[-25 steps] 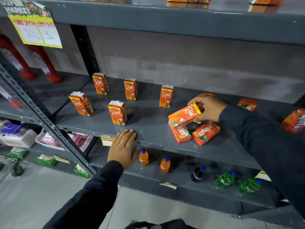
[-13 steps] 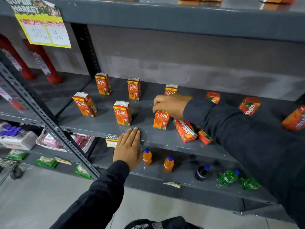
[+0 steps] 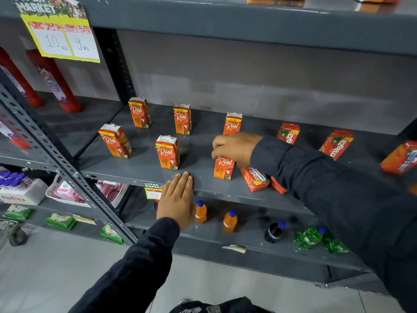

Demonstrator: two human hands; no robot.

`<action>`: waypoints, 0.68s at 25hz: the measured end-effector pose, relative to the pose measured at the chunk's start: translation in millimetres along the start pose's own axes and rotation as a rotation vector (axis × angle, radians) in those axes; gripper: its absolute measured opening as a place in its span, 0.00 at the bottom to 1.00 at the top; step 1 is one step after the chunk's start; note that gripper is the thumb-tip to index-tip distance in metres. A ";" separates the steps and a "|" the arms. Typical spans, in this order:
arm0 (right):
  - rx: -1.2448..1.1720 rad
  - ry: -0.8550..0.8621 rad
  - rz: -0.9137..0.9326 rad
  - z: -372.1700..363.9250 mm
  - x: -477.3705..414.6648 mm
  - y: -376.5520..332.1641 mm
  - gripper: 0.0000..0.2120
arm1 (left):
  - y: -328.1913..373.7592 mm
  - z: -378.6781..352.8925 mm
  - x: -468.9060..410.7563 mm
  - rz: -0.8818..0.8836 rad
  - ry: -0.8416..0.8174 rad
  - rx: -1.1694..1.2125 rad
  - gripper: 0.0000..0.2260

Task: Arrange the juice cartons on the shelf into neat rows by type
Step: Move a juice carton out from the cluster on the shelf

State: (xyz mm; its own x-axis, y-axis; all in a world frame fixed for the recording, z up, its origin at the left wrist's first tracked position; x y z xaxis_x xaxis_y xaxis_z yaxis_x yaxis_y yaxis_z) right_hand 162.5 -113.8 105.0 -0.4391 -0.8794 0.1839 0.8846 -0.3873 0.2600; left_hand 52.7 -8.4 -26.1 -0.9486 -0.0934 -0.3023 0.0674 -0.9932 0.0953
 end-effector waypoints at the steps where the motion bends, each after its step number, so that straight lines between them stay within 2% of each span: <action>1: -0.002 0.010 -0.004 -2.2 0.0 0.6 0.38 | 0.1 0.2 0.2 0.003 -0.003 -0.002 0.33; 3: -0.048 0.052 -0.058 -4.8 4.4 9.2 0.46 | 0.7 0.0 0.3 0.006 -0.012 -0.004 0.33; 5: -0.177 0.092 -0.201 -5.5 16.0 33.1 0.49 | 0.6 -0.6 0.7 0.011 -0.017 -0.002 0.33; 8: -0.416 0.075 -0.450 -18.9 41.5 78.9 0.37 | 0.9 -1.4 0.3 0.020 -0.024 -0.004 0.33; 10: -0.485 0.025 -0.576 -36.9 56.8 95.3 0.30 | 1.8 0.0 -0.7 0.026 -0.015 -0.004 0.33; 14: -0.459 -0.101 -0.698 -73.1 77.9 101.7 0.27 | 1.6 -0.1 -2.0 0.038 -0.016 0.000 0.33; 17: -0.433 -0.111 -0.742 -82.2 98.6 112.8 0.27 | 1.5 -1.4 -5.0 0.047 -0.040 -0.026 0.33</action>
State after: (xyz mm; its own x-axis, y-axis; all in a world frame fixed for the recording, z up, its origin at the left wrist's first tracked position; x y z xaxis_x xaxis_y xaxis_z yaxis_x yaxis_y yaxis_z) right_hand 231.9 -266.9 74.4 -0.9196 -0.3340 0.2071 0.3351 -0.9417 -0.0306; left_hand 57.9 -9.5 -25.8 -0.9558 -0.1377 -0.2597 0.1198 -0.9893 0.0834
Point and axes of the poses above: each hand's wrist, its own x-axis away from the middle knuckle, its own z-axis out of the back of the hand, y = z × x, the point moved 7 cm from there along -x, towards the middle knuckle, and after that the axes turned 6 degrees about y, right-handed, at the moved point
